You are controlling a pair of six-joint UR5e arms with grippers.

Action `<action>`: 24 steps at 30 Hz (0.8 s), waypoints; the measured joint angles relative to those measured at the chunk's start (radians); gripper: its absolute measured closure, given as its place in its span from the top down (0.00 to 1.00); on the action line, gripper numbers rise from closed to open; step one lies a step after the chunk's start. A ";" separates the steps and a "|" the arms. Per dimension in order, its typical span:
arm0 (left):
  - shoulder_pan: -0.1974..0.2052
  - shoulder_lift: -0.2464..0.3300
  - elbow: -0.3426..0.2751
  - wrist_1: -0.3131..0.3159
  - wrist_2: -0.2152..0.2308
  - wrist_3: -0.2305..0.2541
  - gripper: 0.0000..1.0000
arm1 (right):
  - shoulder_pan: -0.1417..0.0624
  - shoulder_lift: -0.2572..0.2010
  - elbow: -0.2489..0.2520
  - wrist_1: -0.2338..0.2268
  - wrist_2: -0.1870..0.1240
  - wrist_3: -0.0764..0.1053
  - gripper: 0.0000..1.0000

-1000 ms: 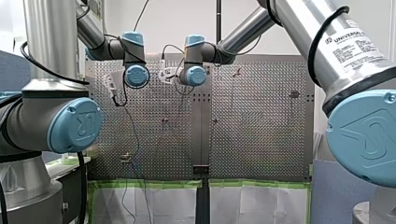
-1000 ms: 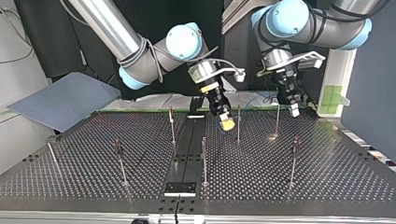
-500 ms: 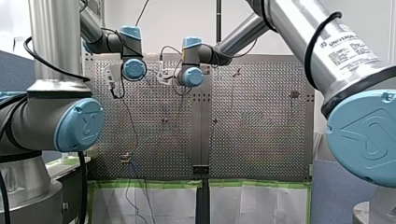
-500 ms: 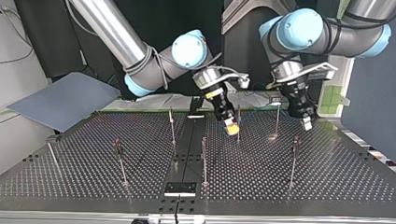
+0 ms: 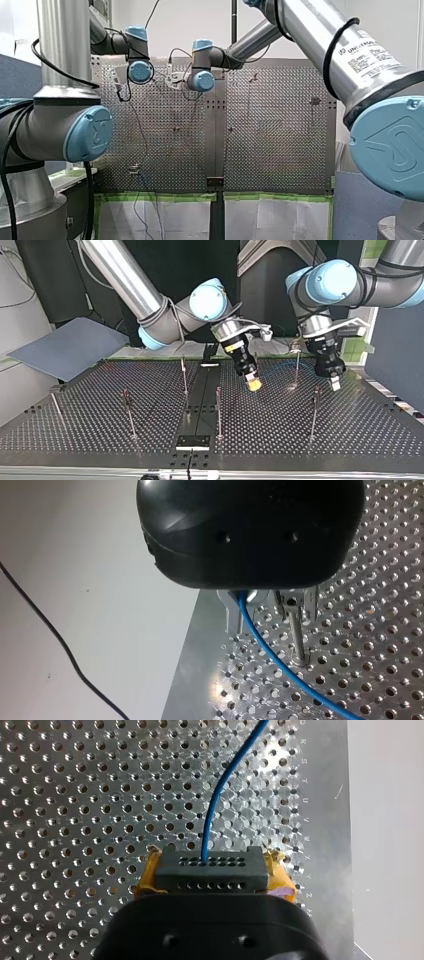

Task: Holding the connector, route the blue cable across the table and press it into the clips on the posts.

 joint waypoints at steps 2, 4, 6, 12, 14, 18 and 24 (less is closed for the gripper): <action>0.007 -0.015 0.010 0.000 0.013 0.001 0.00 | 0.000 0.006 -0.018 0.005 0.000 0.000 0.00; 0.012 -0.031 0.017 0.003 0.022 0.002 0.00 | -0.001 0.009 -0.034 0.008 0.000 0.000 0.00; 0.017 -0.040 0.022 0.011 0.027 0.001 0.00 | -0.003 0.011 -0.044 0.009 0.000 0.000 0.00; 0.033 -0.045 0.033 0.020 0.031 -0.001 0.00 | -0.009 0.015 -0.068 0.013 0.000 0.000 0.00; 0.039 -0.045 0.035 0.022 0.035 -0.002 0.00 | -0.011 0.019 -0.074 0.016 0.000 0.000 0.00; 0.053 -0.047 0.037 0.027 0.058 -0.010 0.00 | -0.011 0.036 -0.088 0.025 0.000 0.000 0.00; 0.075 -0.062 0.047 0.044 0.095 -0.020 0.00 | -0.008 0.055 -0.100 0.030 0.001 0.000 0.00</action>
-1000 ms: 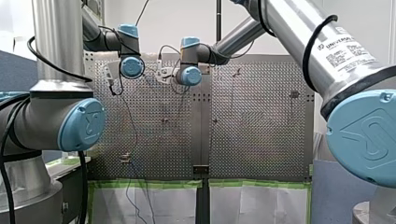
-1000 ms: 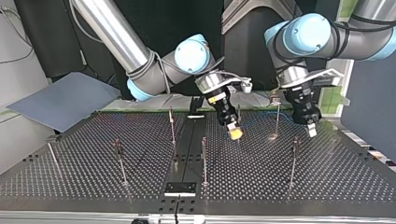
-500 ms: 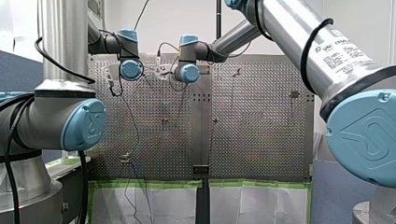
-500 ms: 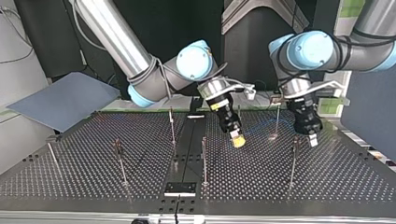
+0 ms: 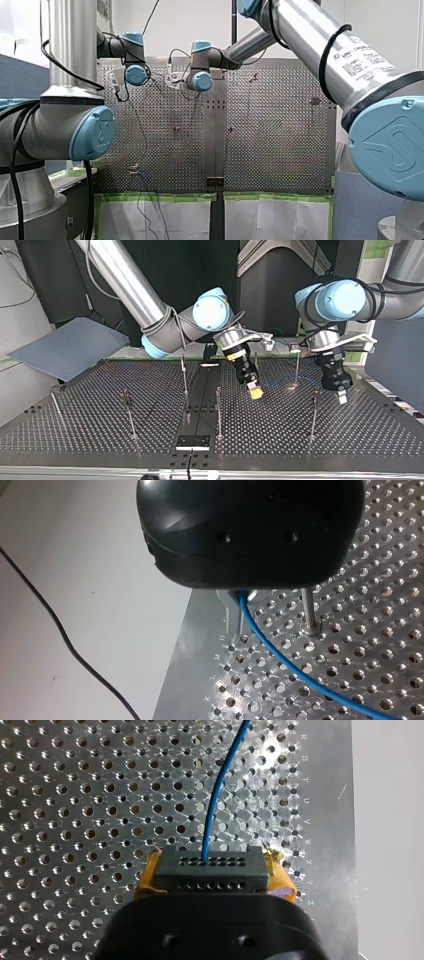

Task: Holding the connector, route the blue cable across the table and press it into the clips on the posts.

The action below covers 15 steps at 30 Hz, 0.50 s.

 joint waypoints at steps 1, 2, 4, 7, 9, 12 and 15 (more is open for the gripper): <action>0.003 -0.004 0.003 0.003 0.005 -0.003 0.00 | 0.000 0.001 -0.001 0.000 0.000 0.000 0.00; 0.006 -0.008 0.005 0.006 0.009 -0.006 0.00 | 0.000 0.002 -0.003 0.000 0.001 0.000 0.00; 0.014 -0.016 0.010 0.011 0.018 -0.013 0.00 | 0.000 0.002 -0.006 0.000 0.001 0.000 0.00; 0.029 -0.021 0.016 0.019 0.030 -0.023 0.00 | -0.003 0.004 -0.011 0.000 0.002 0.000 0.00; 0.040 -0.022 0.018 0.021 0.036 -0.029 0.00 | -0.005 0.006 -0.017 0.000 0.002 0.000 0.00; 0.054 -0.023 0.020 0.024 0.042 -0.036 0.00 | -0.006 0.012 -0.029 0.002 0.002 0.000 0.00; 0.068 -0.024 0.020 0.026 0.051 -0.039 0.00 | -0.006 0.022 -0.047 0.005 0.003 0.000 0.00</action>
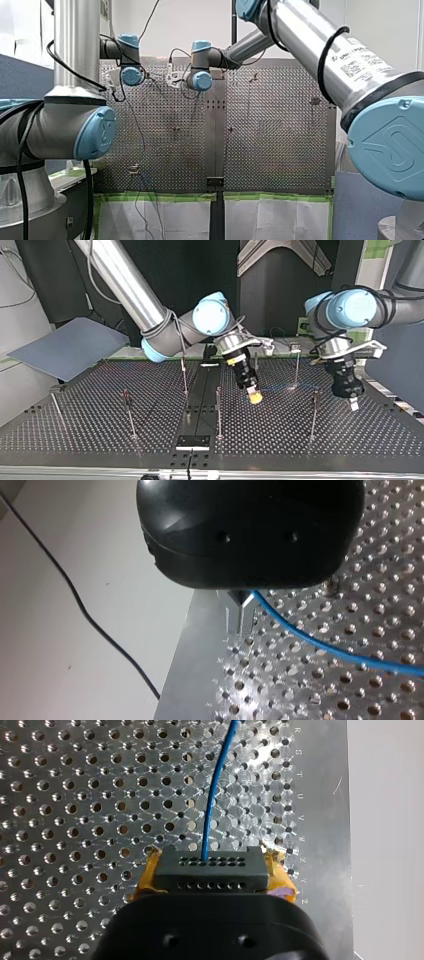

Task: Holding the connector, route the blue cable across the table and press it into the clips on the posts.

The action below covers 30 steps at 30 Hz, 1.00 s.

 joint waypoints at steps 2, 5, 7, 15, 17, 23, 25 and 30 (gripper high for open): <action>0.007 -0.004 0.000 0.001 0.009 -0.001 0.00 | 0.002 0.009 -0.016 0.006 0.001 0.000 0.00; 0.018 -0.014 0.000 0.003 0.027 -0.005 0.00 | 0.008 0.024 -0.041 0.024 0.005 -0.001 0.00; 0.023 -0.018 0.000 0.004 0.040 -0.008 0.00 | 0.013 0.034 -0.055 0.038 0.008 -0.003 0.00; 0.043 -0.021 0.001 0.016 0.078 -0.032 0.00 | 0.029 0.050 -0.116 0.064 0.034 -0.007 0.00; 0.049 -0.022 0.000 0.026 0.087 -0.039 0.00 | 0.027 0.050 -0.121 0.066 0.040 -0.007 0.00; 0.069 -0.022 0.001 0.045 0.115 -0.066 0.00 | 0.020 0.052 -0.128 0.068 0.044 -0.008 0.00; 0.075 -0.023 0.001 0.047 0.120 -0.074 0.00 | 0.019 0.053 -0.129 0.068 0.044 -0.008 0.00; 0.080 -0.042 0.000 0.049 0.130 -0.079 0.00 | 0.019 0.055 -0.129 0.072 0.046 -0.008 0.00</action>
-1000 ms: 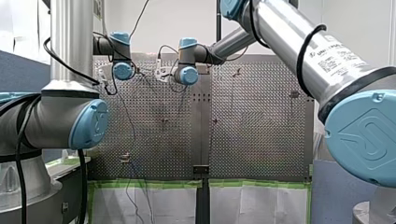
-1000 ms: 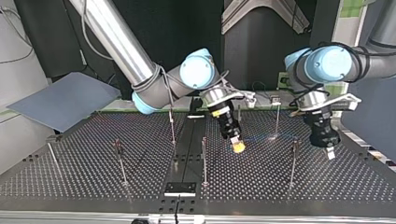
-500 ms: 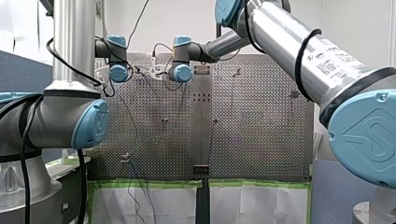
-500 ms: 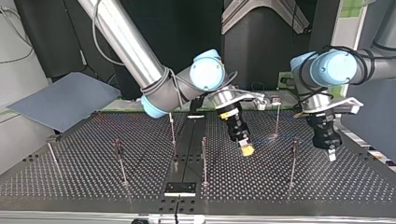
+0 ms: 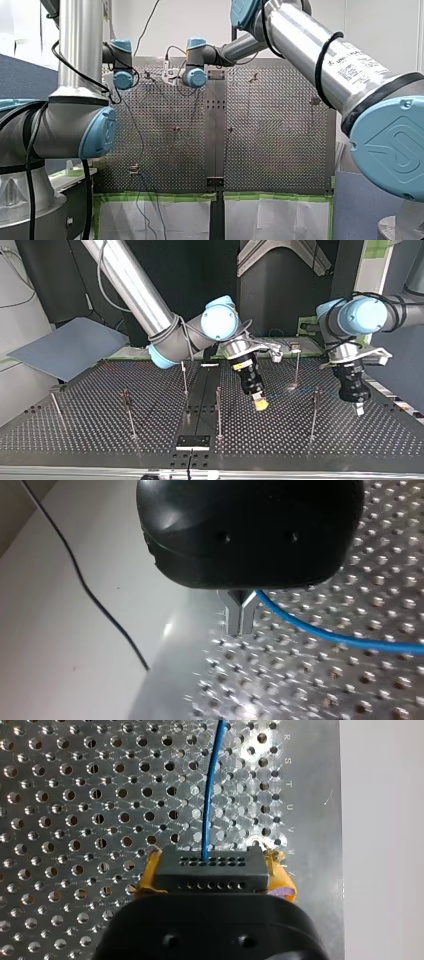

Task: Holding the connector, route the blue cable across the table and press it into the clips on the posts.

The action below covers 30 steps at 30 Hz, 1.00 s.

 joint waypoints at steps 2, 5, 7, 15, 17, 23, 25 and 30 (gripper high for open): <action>0.001 -0.014 0.000 0.001 0.003 0.005 0.00 | 0.000 0.001 0.000 0.000 0.000 0.000 0.00; 0.002 -0.033 0.000 0.012 0.010 0.010 0.00 | 0.000 0.002 0.000 0.001 0.001 0.000 0.00; 0.005 -0.039 0.000 0.026 0.022 0.002 0.00 | -0.001 0.003 0.000 0.000 0.002 0.000 0.00; 0.018 -0.045 0.009 0.096 0.084 -0.062 0.00 | -0.006 0.006 0.000 -0.003 0.005 0.000 0.00; 0.021 -0.052 0.017 0.100 0.090 -0.067 0.00 | -0.009 0.006 0.000 -0.004 0.007 0.000 0.00; 0.017 -0.097 0.044 0.104 0.101 -0.054 0.00 | -0.018 0.008 0.000 -0.005 0.026 -0.002 0.00; 0.018 -0.114 0.052 0.105 0.102 -0.049 0.00 | -0.020 0.009 0.000 -0.006 0.030 -0.003 0.00; 0.021 -0.148 0.059 0.103 0.099 -0.046 0.00 | -0.023 0.011 0.000 -0.007 0.031 -0.004 0.00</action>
